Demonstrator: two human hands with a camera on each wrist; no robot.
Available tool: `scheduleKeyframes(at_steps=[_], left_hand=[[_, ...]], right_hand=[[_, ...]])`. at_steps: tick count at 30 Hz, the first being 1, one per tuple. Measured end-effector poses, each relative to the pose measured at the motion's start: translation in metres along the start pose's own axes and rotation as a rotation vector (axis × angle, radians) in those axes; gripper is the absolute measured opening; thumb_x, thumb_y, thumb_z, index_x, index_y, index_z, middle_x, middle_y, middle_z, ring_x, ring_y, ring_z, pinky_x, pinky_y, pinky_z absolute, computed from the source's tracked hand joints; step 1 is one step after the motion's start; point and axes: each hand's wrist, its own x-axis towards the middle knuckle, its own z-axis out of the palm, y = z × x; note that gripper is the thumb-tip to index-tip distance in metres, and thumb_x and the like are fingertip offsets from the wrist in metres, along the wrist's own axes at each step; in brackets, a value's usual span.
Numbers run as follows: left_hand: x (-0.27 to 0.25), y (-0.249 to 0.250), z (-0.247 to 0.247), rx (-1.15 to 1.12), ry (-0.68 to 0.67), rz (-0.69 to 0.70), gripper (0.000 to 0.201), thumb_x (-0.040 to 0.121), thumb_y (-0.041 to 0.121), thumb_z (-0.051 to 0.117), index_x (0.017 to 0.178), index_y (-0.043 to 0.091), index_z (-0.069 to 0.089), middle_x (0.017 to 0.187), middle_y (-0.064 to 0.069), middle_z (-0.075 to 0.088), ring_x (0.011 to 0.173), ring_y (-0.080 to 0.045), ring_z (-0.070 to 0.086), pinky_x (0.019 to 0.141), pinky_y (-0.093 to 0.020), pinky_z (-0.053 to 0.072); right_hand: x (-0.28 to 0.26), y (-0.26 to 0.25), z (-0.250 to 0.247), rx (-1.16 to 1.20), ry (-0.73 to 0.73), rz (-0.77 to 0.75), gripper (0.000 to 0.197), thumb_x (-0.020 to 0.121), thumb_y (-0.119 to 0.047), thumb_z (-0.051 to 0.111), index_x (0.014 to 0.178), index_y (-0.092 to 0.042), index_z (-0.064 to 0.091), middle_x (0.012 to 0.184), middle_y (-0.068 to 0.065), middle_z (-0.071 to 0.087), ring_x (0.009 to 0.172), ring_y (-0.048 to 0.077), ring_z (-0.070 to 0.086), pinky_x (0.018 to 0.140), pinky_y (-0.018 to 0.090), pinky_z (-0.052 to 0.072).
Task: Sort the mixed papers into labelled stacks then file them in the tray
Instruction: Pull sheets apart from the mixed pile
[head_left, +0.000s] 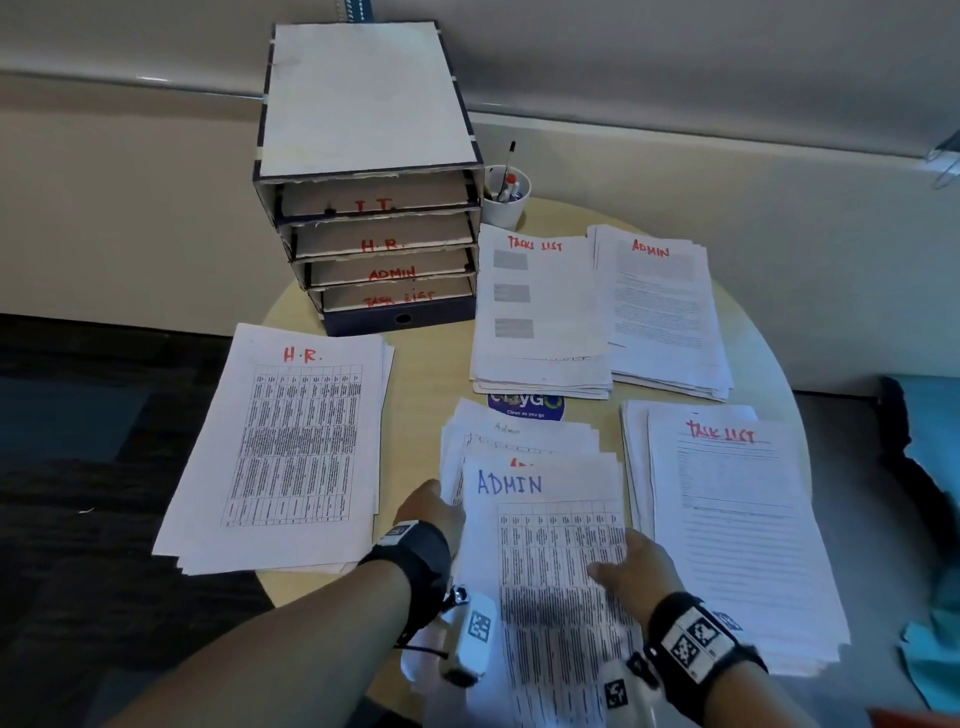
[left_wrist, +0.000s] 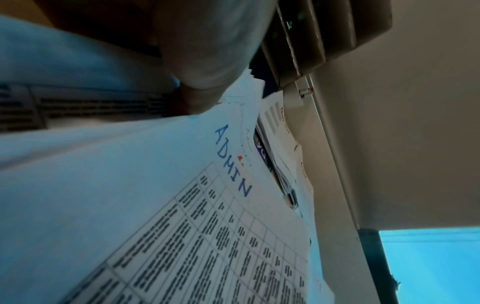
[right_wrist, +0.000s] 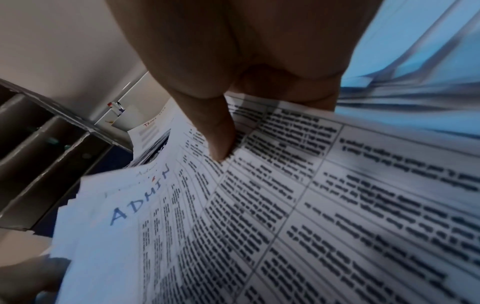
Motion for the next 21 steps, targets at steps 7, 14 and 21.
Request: scheduleKeyframes(at_steps=[7, 14, 21], left_hand=[[0.008, -0.008, -0.035, -0.204, 0.261, 0.099, 0.03, 0.082, 0.025, 0.076, 0.088, 0.018, 0.047, 0.081, 0.002, 0.053, 0.068, -0.019, 0.051, 0.064, -0.027, 0.042], [0.019, -0.015, -0.055, -0.036, 0.27, 0.179, 0.033, 0.086, 0.036, 0.07, 0.072, 0.018, 0.046, 0.063, 0.003, 0.046, 0.058, -0.016, 0.041, 0.054, -0.025, 0.031], [0.002, -0.032, -0.066, 0.162, 0.248, 0.405, 0.024, 0.103, 0.032, 0.044, 0.099, 0.025, 0.067, 0.079, 0.001, 0.055, 0.066, -0.018, 0.052, 0.058, -0.025, 0.038]], right_hand=[[-0.004, -0.015, -0.005, 0.397, 0.108, -0.136, 0.032, 0.087, -0.005, 0.072, 0.116, -0.019, 0.064, 0.12, 0.003, 0.069, 0.102, 0.019, 0.065, 0.084, 0.026, 0.05], [0.0, -0.004, -0.021, 0.508, 0.053, -0.264, 0.017, 0.075, 0.012, 0.075, 0.077, -0.005, 0.072, 0.066, 0.001, 0.07, 0.064, 0.015, 0.062, 0.058, 0.022, 0.047], [-0.001, 0.01, -0.023, 0.626, -0.04, -0.357, 0.024, 0.077, 0.021, 0.066, 0.079, 0.0, 0.076, 0.097, 0.008, 0.077, 0.088, 0.024, 0.071, 0.066, 0.021, 0.055]])
